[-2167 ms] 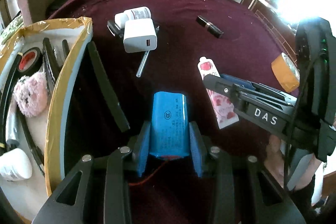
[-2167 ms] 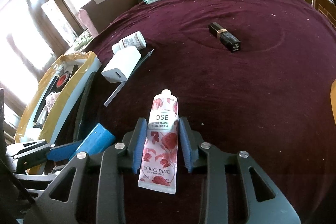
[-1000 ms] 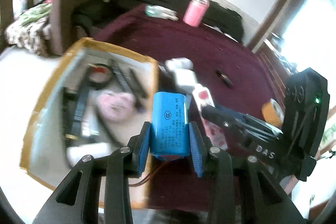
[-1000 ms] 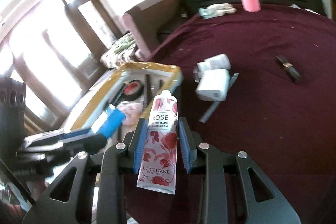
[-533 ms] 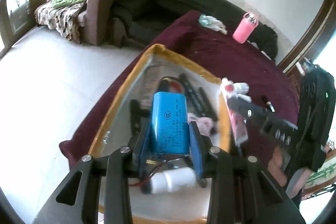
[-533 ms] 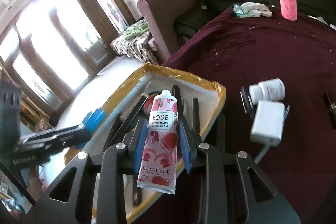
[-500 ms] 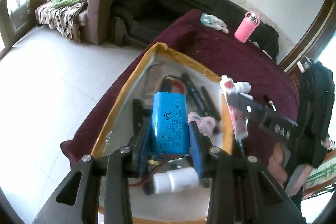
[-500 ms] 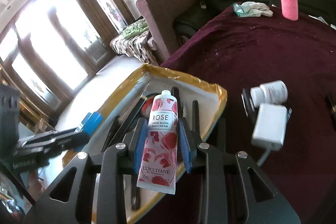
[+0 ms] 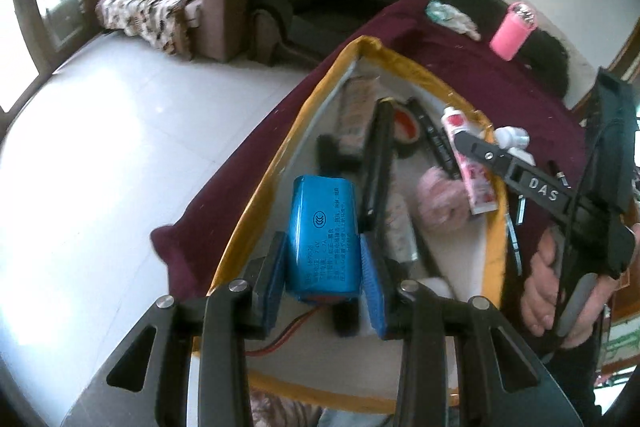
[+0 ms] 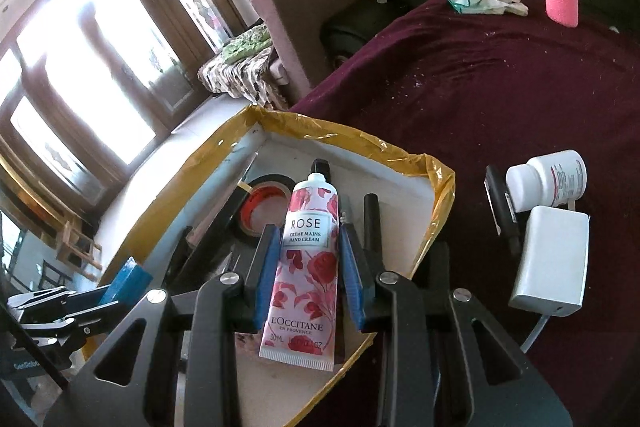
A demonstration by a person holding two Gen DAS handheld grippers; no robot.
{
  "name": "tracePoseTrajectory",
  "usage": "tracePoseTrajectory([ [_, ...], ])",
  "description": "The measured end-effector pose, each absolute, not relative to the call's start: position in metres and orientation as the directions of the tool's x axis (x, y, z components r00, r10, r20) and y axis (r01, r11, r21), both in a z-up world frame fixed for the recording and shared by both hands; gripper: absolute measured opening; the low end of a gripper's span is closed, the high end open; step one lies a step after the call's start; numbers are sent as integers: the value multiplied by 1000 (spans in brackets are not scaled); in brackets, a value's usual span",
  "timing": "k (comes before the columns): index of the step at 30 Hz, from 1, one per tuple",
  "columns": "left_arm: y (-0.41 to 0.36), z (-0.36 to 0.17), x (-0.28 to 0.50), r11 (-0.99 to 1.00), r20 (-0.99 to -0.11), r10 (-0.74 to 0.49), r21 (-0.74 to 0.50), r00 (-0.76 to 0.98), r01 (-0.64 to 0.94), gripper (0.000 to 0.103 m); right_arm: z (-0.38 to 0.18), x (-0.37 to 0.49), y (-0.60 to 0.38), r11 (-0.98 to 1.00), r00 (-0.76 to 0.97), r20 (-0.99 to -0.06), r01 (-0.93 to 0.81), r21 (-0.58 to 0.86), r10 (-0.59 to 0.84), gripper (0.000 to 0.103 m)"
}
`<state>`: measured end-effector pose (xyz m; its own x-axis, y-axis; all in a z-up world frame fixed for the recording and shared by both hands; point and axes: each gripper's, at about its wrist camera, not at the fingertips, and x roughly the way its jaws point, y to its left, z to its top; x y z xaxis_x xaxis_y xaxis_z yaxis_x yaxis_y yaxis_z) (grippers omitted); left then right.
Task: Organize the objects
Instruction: 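Carry the hand cream tube and blue battery over the tray, then open both tools to drop the tube and battery into the tray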
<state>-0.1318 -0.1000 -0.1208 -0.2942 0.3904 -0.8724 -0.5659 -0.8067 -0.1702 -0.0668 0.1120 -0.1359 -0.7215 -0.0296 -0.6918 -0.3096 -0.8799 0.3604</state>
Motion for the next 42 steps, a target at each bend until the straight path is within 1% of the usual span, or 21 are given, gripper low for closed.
tracePoseTrajectory([
  [9, -100, -131, -131, -838, -894, 318, -110, -315, -534, 31, -139, -72, 106, -901, -708, -706, -312, 301, 9, 28],
  [13, -100, -138, -133, -851, -909, 291, -104, -298, -515, 31, -141, -72, 103, -905, -707, -707, -309, 293, 13, 29],
  [16, -103, -137, -131, -852, -905, 298, -108, -303, -513, 31, -142, -73, 101, -910, -704, -710, -310, 276, 24, 29],
  [20, -108, -135, -132, -848, -898, 329, -145, -292, -510, 31, -142, -73, 98, -916, -699, -715, -307, 259, 32, 30],
  [23, -107, -133, -129, -842, -898, 328, -139, -292, -521, 33, -143, -74, 98, -915, -698, -715, -306, 263, 28, 30],
  [26, -111, -130, -128, -840, -895, 348, -165, -280, -517, 33, -143, -75, 98, -917, -698, -716, -301, 262, 24, 30],
  [27, -112, -129, -130, -839, -892, 358, -178, -275, -514, 33, -143, -75, 98, -916, -700, -713, -297, 268, 18, 32],
  [28, -115, -128, -130, -839, -889, 370, -196, -270, -507, 34, -142, -74, 100, -913, -708, -706, -289, 287, 2, 38],
  [29, -118, -126, -130, -840, -884, 383, -213, -268, -498, 36, -142, -73, 101, -909, -717, -697, -283, 305, -11, 43],
  [30, -120, -124, -129, -840, -879, 392, -223, -270, -494, 39, -140, -71, 104, -904, -729, -685, -278, 324, -22, 54],
  [31, -121, -122, -128, -838, -873, 403, -232, -274, -494, 43, -138, -69, 105, -900, -743, -669, -275, 339, -25, 59],
  [32, -123, -118, -125, -835, -865, 415, -238, -283, -497, 45, -137, -67, 105, -898, -751, -660, -277, 342, -20, 59],
  [37, -127, -101, -112, -817, -829, 456, -245, -325, -522, 45, -133, -62, 112, -888, -769, -640, -285, 360, -12, 59],
  [42, -120, -88, -96, -780, -802, 506, -268, -317, -566, 45, -124, -50, 115, -885, -771, -637, -280, 371, -23, 58],
])
